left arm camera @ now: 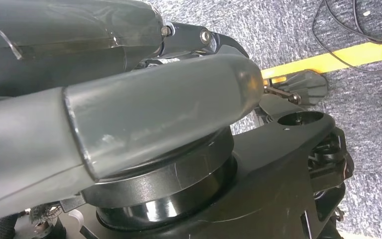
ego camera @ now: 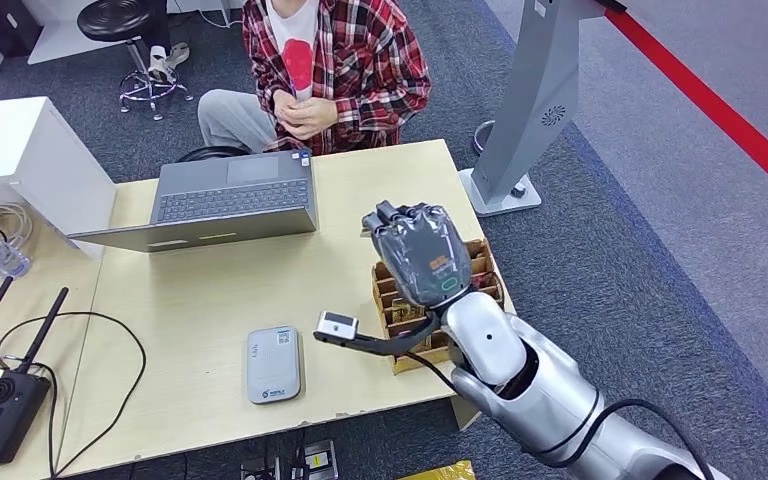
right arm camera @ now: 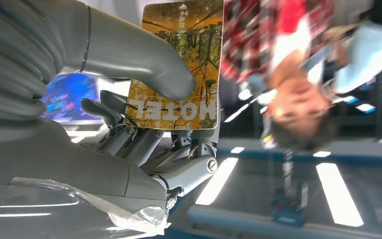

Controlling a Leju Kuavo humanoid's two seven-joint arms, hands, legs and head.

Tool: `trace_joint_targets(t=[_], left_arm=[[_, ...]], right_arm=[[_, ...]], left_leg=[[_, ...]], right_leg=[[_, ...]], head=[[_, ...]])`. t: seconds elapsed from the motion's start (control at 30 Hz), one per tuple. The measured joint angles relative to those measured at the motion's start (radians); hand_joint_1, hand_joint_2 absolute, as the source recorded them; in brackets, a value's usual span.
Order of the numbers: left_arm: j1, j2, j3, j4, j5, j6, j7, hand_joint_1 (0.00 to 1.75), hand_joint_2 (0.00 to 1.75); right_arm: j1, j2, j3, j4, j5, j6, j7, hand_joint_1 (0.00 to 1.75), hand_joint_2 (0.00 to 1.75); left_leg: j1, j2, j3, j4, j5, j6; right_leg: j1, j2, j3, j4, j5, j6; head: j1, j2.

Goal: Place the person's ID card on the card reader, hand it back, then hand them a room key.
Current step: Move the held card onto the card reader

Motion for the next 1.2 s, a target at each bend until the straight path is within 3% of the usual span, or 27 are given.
trace_joint_targets(t=[0.53, 1.2], left_arm=[[0.0, 0.0, 0.0, 0.0, -0.012, 0.0, 0.0, 0.0, 0.0], [0.0, -0.006, 0.0, 0.0, -0.032, 0.004, 0.017, 0.0, 0.0]], right_arm=[[0.057, 0.14, 0.17, 0.116, -0.123, -0.027, -0.122, 1.75, 1.75], [-0.012, 0.316, 0.194, 0.516, -0.088, -0.243, -0.081, 1.75, 1.75]], left_leg=[[0.0, 0.0, -0.001, 0.0, 0.0, 0.0], [0.0, 0.0, 0.0, 0.0, 0.0, 0.0]], right_leg=[[0.0, 0.0, 0.0, 0.0, 0.0, 0.0], [0.0, 0.0, 0.0, 0.0, 0.0, 0.0]], head=[[0.0, 0.0], [0.0, 0.0]])
